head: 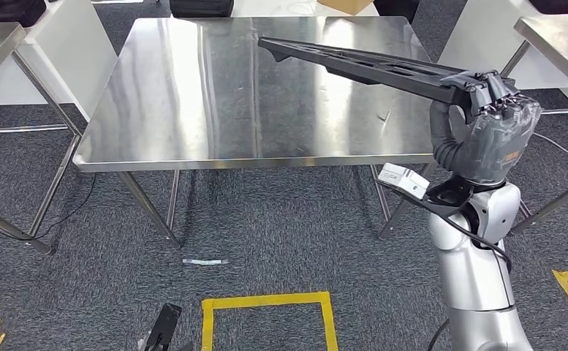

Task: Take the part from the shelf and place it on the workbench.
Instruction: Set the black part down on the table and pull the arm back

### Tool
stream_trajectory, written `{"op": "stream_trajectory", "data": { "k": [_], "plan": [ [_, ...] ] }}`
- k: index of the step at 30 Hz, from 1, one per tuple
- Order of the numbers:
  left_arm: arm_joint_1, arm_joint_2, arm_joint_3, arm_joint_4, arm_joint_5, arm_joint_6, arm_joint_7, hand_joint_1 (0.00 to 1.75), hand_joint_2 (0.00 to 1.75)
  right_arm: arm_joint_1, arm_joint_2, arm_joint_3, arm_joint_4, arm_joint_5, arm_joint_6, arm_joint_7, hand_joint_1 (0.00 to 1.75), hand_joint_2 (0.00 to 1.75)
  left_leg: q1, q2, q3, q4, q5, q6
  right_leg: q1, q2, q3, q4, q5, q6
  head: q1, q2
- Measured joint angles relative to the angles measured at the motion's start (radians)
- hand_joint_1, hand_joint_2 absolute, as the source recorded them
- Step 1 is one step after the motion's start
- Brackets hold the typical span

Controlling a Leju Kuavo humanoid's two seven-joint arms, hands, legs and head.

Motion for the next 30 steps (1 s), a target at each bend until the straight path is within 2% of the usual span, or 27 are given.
{"op": "stream_trajectory", "data": {
  "k": [8,22,24,26,28,30],
  "plan": [
    [0.0,0.0,0.0,0.0,0.0,0.0,0.0,0.0,1.75,0.001,0.005,-0.011,0.002,-0.004,0.0,-0.013,1.75,1.75,-0.001,0.0,0.0,0.0,0.001,0.006,0.0,0.0,0.0,-0.002,0.004,0.007,0.0,0.0],
    [-0.001,-0.002,0.0,0.0,-0.001,0.0,0.0,0.0,1.75,0.001,0.005,-0.024,0.006,-0.008,0.0,-0.02,1.75,1.75,0.003,0.001,0.0,0.0,0.002,0.006,0.004,0.0,0.0,-0.002,0.004,0.007,-0.001,0.0],
    [-0.001,-0.001,0.0,0.0,0.0,0.0,0.0,0.0,1.75,0.0,0.006,-0.024,0.006,-0.009,0.0,-0.02,1.75,1.75,0.0,0.0,-0.001,-0.001,0.0,0.013,-0.001,-0.001,0.003,-0.009,0.007,0.013,-0.001,0.0],
    [-0.002,-0.002,0.0,0.0,0.002,0.001,-0.001,0.0,1.75,0.0,0.006,-0.025,0.005,-0.008,0.0,-0.02,1.75,1.75,0.003,-0.002,0.012,-0.022,0.007,0.025,-0.002,0.0,0.006,-0.015,0.007,0.023,-0.001,0.0],
    [-0.005,-0.003,0.0,0.0,0.004,0.002,-0.002,0.0,1.75,-0.001,0.005,-0.026,0.005,-0.006,0.0,-0.02,1.75,1.75,0.012,-0.002,0.029,-0.049,0.019,0.034,-0.001,0.012,-0.019,0.04,-0.021,0.02,0.002,0.0],
    [-0.007,-0.005,0.0,0.0,0.005,0.002,-0.002,0.0,1.75,0.004,0.005,-0.027,0.005,-0.004,0.0,-0.019,1.75,1.75,0.014,-0.004,0.033,-0.055,0.022,0.036,-0.006,0.026,-0.084,0.17,-0.071,0.014,0.004,0.0]
  ]
}}
